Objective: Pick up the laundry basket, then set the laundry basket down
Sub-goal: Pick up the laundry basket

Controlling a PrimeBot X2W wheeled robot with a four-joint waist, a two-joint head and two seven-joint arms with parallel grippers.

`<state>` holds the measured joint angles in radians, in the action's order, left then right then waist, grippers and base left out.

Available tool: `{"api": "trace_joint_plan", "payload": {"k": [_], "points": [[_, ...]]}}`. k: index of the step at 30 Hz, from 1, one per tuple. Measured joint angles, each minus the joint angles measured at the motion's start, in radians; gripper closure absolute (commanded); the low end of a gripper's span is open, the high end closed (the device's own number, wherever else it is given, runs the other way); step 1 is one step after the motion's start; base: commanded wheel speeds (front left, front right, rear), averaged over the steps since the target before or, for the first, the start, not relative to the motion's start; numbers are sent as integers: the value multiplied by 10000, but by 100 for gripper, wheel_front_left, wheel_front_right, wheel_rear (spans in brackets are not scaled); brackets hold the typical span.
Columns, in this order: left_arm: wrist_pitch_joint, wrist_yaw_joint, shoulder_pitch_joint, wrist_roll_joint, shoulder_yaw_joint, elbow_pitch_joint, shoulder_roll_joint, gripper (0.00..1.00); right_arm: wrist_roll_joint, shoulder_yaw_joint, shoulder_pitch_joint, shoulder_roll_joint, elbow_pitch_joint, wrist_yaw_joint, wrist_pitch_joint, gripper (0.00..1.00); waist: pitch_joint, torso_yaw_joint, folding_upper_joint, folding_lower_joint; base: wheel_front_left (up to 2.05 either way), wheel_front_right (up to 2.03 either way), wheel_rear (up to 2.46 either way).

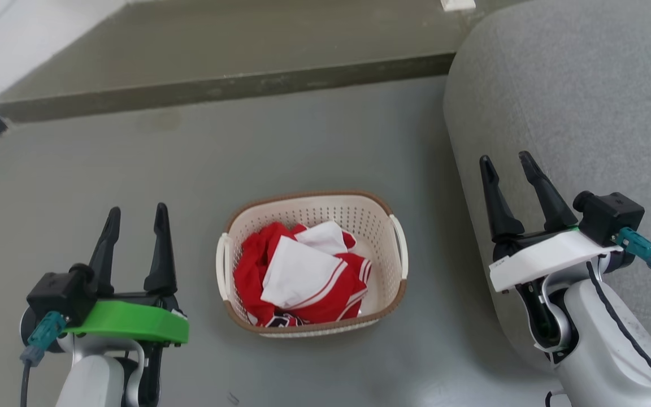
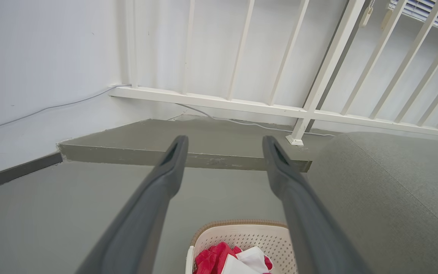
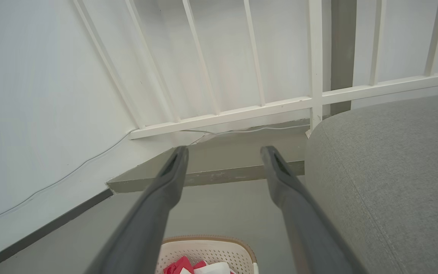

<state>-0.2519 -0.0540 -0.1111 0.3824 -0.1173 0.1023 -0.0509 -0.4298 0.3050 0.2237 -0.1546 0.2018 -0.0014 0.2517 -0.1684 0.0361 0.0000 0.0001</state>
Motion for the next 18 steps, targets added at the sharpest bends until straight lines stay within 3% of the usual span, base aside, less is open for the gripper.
{"api": "trace_joint_plan", "payload": {"k": [18], "points": [[-2,-173,-1279,-368,-90,245,-63,0,86,-86,1048,98,399,98,0,0,-2032,256,0,0,0,0,0]]}}
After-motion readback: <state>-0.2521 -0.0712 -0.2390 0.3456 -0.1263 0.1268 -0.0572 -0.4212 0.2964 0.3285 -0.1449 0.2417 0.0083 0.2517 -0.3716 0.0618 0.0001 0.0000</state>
